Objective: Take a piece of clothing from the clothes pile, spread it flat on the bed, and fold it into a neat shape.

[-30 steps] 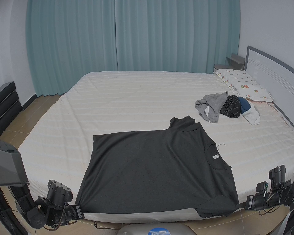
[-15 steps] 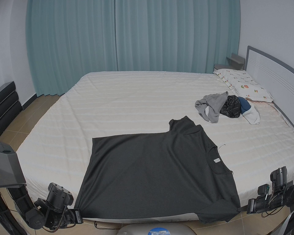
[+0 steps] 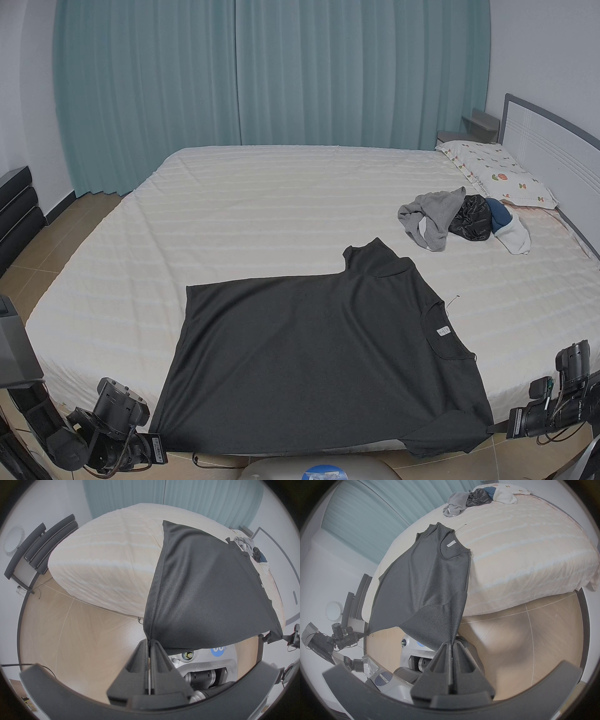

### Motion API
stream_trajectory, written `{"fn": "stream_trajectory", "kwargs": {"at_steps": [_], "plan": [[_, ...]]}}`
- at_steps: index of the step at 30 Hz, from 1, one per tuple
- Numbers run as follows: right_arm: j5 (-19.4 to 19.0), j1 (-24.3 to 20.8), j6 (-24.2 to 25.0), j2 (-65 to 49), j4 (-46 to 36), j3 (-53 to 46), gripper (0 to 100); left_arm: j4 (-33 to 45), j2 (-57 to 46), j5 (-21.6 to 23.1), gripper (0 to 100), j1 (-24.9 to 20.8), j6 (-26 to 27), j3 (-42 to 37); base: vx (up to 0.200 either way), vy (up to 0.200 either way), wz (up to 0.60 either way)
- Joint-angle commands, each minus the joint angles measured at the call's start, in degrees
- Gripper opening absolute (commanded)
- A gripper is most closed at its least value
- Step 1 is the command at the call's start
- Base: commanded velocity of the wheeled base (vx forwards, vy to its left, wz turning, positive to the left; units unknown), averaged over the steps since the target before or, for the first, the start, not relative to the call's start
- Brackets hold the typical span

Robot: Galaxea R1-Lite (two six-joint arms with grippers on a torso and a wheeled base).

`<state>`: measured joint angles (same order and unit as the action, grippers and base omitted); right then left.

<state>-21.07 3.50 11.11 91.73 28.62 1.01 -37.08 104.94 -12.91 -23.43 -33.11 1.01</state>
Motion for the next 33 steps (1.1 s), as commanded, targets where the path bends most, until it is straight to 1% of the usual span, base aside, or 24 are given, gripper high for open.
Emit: {"fn": "stream_trajectory", "kwargs": {"at_steps": [1, 7, 12, 17, 22, 25, 26, 27, 28, 31, 33], "plan": [[0.06, 0.02, -0.03, -1.38, -0.67, -1.01, 0, 0.70, -1.23, -0.01, 0, -0.74, -0.03, -1.01, 0.000, 0.000, 0.00], [0.06, 0.02, -0.73, -2.09, -1.90, -1.01, 0, 2.28, -2.19, -0.01, 0, -1.00, 0.24, -1.01, 0.000, 0.000, 0.00], [0.06, 0.02, -0.73, -2.26, -2.52, -1.01, 0, 4.21, -2.90, -0.01, 0, -0.92, 1.91, -1.01, 0.000, 0.000, 0.00], [-0.03, 0.02, -0.73, -2.35, -1.99, -1.01, 0, 3.77, -3.34, -0.01, 0, -0.92, 1.91, -1.01, 0.000, 0.000, 0.00], [-0.64, 0.10, -0.21, -6.83, -2.17, 1.19, 0, 2.37, -4.39, -0.10, 0, 0.05, 1.21, 0.48, 0.000, 0.000, 0.00], [-0.73, 0.10, -0.12, -7.53, -2.26, 2.59, 0, 1.84, -5.18, -0.19, 0, 0.84, 1.12, 1.27, 0.000, 0.000, 0.00], [-0.73, 0.10, 0.06, -7.27, -2.26, 4.09, 0, 1.75, -5.97, -0.19, 0, 1.90, 0.59, 2.77, 0.000, 0.000, 0.00], [-0.73, 0.10, 0.06, -7.27, -2.26, 4.26, 0, 1.75, -6.06, -0.19, 0, 1.99, 0.59, 2.94, 0.000, 0.000, 0.00], [-0.73, 0.28, 0.14, -6.66, -2.34, 5.93, 0, 1.84, -6.85, -0.19, 0, 3.30, -0.11, 4.88, 0.000, 0.000, 0.00], [-0.73, 0.28, 0.14, -5.87, -2.34, 7.34, 0, 1.93, -7.29, -0.19, 0, 4.45, -0.73, 6.81, 0.000, 0.000, 0.00], [-0.29, 0.28, 1.55, -4.46, -2.26, 10.59, 0, 2.19, -6.85, -0.10, 0, 5.68, -3.63, 10.59, 0.000, 0.000, 0.00]]}}
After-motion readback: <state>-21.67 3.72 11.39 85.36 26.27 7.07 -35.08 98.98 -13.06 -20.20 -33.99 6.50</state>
